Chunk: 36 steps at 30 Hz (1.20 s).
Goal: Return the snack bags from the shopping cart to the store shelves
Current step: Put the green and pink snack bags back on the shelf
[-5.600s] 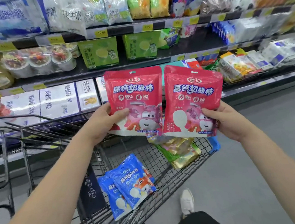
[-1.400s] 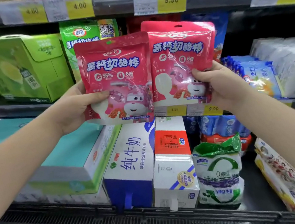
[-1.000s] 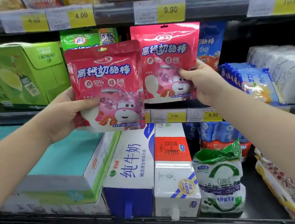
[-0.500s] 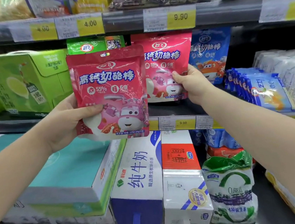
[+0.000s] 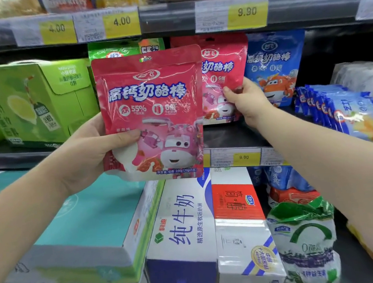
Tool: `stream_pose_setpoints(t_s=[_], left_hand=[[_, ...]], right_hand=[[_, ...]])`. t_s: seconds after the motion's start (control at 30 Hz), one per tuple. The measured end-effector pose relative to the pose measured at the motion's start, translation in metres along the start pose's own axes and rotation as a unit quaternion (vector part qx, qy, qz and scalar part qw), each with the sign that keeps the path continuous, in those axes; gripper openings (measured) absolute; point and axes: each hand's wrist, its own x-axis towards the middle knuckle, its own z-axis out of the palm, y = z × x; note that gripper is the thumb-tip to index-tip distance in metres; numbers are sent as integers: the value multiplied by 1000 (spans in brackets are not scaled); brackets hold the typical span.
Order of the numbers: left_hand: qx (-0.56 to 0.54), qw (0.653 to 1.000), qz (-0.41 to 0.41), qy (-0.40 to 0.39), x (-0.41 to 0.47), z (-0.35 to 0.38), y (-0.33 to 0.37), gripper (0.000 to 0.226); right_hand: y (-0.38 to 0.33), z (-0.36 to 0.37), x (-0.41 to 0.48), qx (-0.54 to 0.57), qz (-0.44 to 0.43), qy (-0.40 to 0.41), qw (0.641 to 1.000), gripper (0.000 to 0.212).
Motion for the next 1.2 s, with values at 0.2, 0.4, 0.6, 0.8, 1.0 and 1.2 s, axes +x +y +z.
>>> stream_pose_setpoints(t_s=[0.2, 0.4, 0.6, 0.8, 1.0, 1.2], left_hand=[[-4, 1000, -5, 2, 2, 2, -7, 50], [-15, 1000, -6, 6, 3, 11, -12, 41], [-26, 1000, -8, 3, 16, 34, -9, 40], [-22, 1000, -4, -9, 43, 63, -2, 33], [-27, 1000, 0, -10, 67, 74, 6, 32], [54, 997, 46, -12, 92, 76, 1, 26]], right_hand=[[4, -12, -12, -50, 29, -67, 996, 39], [3, -18, -19, -123, 48, -99, 986, 52], [-22, -34, -48, -158, 19, 6, 987, 68], [-45, -38, -73, -49, 46, -128, 990, 49], [-55, -46, -88, -36, 90, -215, 972, 86], [-53, -42, -90, -206, 10, -236, 950, 78]])
